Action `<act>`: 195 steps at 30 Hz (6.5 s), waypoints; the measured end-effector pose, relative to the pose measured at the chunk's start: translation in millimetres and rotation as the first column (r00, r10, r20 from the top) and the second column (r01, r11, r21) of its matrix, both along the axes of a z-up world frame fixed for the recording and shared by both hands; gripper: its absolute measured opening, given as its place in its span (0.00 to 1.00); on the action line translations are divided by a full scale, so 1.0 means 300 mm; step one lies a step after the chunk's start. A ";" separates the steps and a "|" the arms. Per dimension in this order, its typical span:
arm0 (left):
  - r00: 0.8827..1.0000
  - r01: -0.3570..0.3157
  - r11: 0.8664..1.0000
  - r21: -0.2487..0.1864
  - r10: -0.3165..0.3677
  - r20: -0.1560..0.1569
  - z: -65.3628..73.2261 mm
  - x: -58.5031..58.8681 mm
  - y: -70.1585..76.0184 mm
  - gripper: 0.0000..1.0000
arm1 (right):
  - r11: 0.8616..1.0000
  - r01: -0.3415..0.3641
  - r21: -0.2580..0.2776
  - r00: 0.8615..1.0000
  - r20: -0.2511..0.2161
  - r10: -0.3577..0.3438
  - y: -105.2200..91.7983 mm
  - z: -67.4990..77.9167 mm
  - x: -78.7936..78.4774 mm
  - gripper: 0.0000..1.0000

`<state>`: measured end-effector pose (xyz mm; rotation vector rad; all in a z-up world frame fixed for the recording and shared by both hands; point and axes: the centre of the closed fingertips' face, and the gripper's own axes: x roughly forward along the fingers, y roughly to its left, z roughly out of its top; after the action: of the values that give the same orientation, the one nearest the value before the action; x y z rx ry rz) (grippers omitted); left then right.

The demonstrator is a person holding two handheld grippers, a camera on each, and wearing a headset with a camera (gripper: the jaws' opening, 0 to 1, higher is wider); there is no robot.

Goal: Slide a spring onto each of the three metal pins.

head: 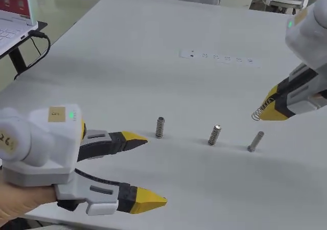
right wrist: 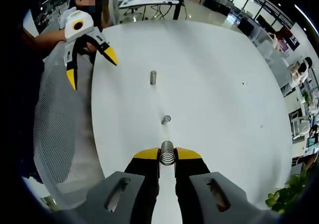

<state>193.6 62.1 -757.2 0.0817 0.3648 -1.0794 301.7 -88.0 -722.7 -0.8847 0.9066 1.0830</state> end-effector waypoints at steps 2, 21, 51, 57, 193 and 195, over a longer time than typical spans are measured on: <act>1.000 -0.005 1.000 -0.001 0.005 -0.002 0.000 0.002 0.002 0.65 | 1.000 0.010 -0.012 1.000 0.002 -0.010 -0.016 -0.007 0.014 0.08; 1.000 -0.022 1.000 0.000 0.022 -0.005 0.001 0.007 0.010 0.67 | 0.992 0.067 -0.103 0.994 -0.082 -0.076 -0.100 -0.137 0.073 0.08; 1.000 -0.024 1.000 0.016 0.024 -0.013 -0.003 0.002 0.017 0.64 | 0.987 0.093 -0.130 0.986 -0.125 -0.110 -0.133 -0.239 0.103 0.08; 1.000 -0.022 1.000 0.021 0.023 -0.014 -0.003 0.001 0.017 0.64 | 0.986 0.097 -0.136 0.984 -0.135 -0.115 -0.125 -0.278 0.095 0.08; 0.980 -0.199 0.978 -0.058 0.197 -0.030 -0.019 0.046 0.121 0.82 | 0.658 0.364 0.660 0.866 0.021 -0.500 -0.140 -0.154 -0.217 0.96; 0.979 -0.202 0.978 -0.056 0.200 -0.031 -0.023 0.045 0.123 0.82 | 0.651 0.369 0.663 0.862 0.017 -0.506 -0.142 -0.153 -0.222 0.96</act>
<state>207.1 99.0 -764.0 -0.0215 0.3559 -0.8908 235.0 -130.6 -768.7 -0.1598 0.4713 0.7634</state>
